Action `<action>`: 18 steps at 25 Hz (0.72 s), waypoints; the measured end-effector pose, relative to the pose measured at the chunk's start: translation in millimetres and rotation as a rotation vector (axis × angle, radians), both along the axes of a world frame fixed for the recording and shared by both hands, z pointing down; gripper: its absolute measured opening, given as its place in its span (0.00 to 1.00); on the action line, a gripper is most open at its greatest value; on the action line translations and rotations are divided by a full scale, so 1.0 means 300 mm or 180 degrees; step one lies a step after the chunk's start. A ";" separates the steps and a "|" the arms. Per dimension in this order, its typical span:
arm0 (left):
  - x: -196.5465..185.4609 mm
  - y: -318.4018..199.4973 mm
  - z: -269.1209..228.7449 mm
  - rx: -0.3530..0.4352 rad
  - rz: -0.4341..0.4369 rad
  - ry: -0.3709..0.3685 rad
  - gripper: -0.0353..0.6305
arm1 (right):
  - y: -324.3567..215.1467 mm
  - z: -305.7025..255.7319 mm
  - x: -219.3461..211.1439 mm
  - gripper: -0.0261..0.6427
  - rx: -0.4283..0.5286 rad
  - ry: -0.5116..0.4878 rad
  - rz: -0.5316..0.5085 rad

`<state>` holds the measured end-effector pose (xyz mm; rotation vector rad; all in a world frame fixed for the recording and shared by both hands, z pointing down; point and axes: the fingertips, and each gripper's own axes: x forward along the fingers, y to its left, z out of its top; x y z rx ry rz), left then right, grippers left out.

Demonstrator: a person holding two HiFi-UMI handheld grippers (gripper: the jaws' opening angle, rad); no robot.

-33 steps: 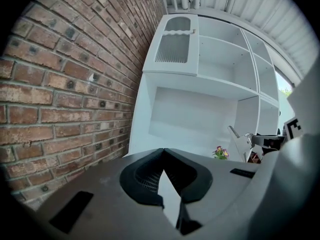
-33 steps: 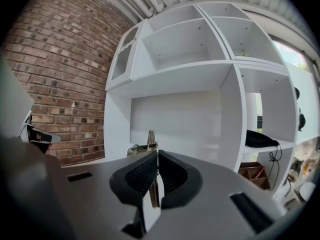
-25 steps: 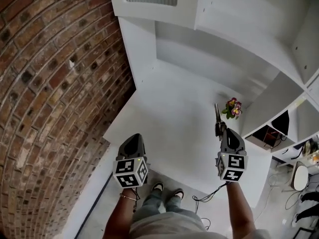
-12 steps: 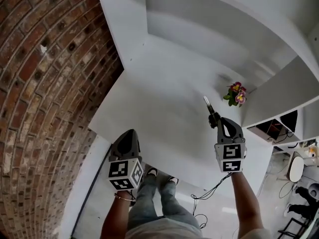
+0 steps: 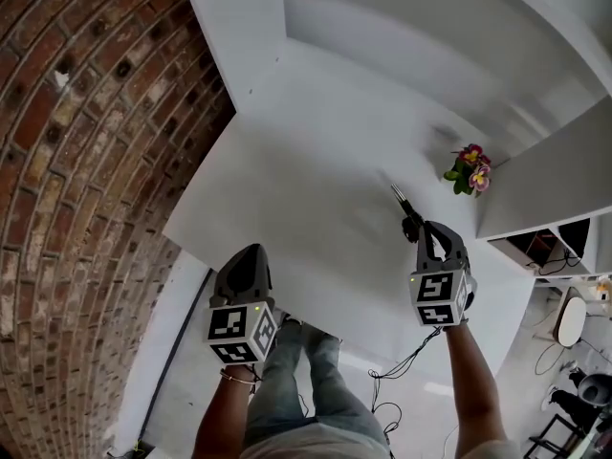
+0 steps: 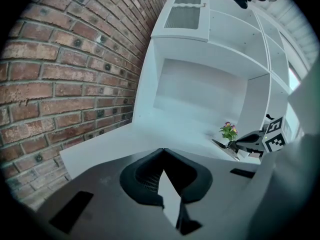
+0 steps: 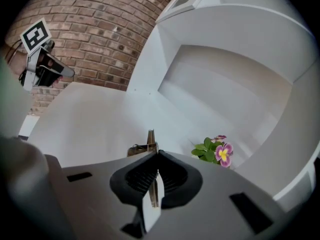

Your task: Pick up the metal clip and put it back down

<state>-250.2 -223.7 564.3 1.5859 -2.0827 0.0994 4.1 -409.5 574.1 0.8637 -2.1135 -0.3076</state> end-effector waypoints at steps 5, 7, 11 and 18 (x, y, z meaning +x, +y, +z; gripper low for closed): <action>0.005 0.006 0.029 -0.0062 0.0016 -0.0012 0.07 | 0.003 0.056 -0.009 0.05 0.0065 0.0245 -0.0078; 0.009 0.011 0.037 -0.0084 0.0029 -0.0015 0.07 | 0.004 0.075 -0.009 0.05 0.0080 0.0331 -0.0085; 0.014 0.022 0.050 -0.0105 0.0032 0.0014 0.07 | 0.015 0.093 -0.017 0.05 0.0088 0.0405 -0.0112; 0.015 0.038 0.055 -0.0103 0.0025 0.0069 0.07 | 0.060 0.125 -0.035 0.05 0.0061 0.0593 -0.0268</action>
